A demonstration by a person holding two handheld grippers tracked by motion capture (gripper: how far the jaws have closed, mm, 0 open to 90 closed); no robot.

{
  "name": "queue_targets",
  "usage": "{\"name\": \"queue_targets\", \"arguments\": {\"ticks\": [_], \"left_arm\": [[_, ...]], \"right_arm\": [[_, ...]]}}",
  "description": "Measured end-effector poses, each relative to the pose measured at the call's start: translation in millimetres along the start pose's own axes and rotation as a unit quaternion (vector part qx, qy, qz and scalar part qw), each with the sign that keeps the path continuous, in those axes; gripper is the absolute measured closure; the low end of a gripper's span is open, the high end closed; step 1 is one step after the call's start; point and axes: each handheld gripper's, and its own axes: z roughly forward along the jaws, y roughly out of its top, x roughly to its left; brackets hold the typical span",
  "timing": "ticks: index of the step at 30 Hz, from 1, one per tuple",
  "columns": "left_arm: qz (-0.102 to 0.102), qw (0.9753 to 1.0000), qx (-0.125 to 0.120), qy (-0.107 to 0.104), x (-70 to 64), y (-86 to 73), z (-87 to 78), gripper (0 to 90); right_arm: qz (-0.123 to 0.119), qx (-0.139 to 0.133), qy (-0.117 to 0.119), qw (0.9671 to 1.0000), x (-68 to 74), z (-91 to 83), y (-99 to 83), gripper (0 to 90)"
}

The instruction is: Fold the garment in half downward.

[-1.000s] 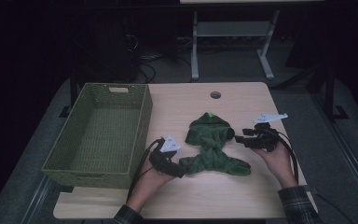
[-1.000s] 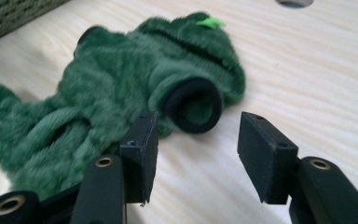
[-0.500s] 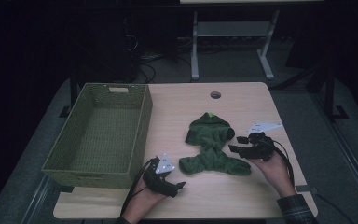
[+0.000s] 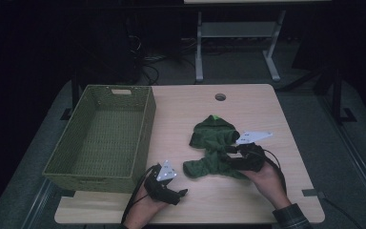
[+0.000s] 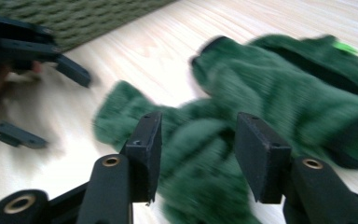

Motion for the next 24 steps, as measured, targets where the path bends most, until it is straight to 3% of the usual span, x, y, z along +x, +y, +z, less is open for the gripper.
{"name": "queue_targets", "arguments": {"ticks": [11, 17, 24], "left_arm": [[-0.002, 1.0, 0.0, -0.003, 0.2, -0.4, -0.7, 13.1], [-0.004, 1.0, -0.001, -0.002, 0.0, -0.4, -0.7, 13.1], [-0.004, 1.0, -0.002, -0.003, 0.0, -0.8, -0.3, 13.1]], "right_arm": [[-0.033, 0.004, 0.044, 0.9985, 43.3, 24.6, 13.2, 60.8], [-0.052, 0.013, 0.062, 0.9966, 61.0, 41.0, 18.0, 67.6], [-0.076, 0.028, 0.067, 0.9945, 73.5, 60.7, 18.8, 72.2]]}}
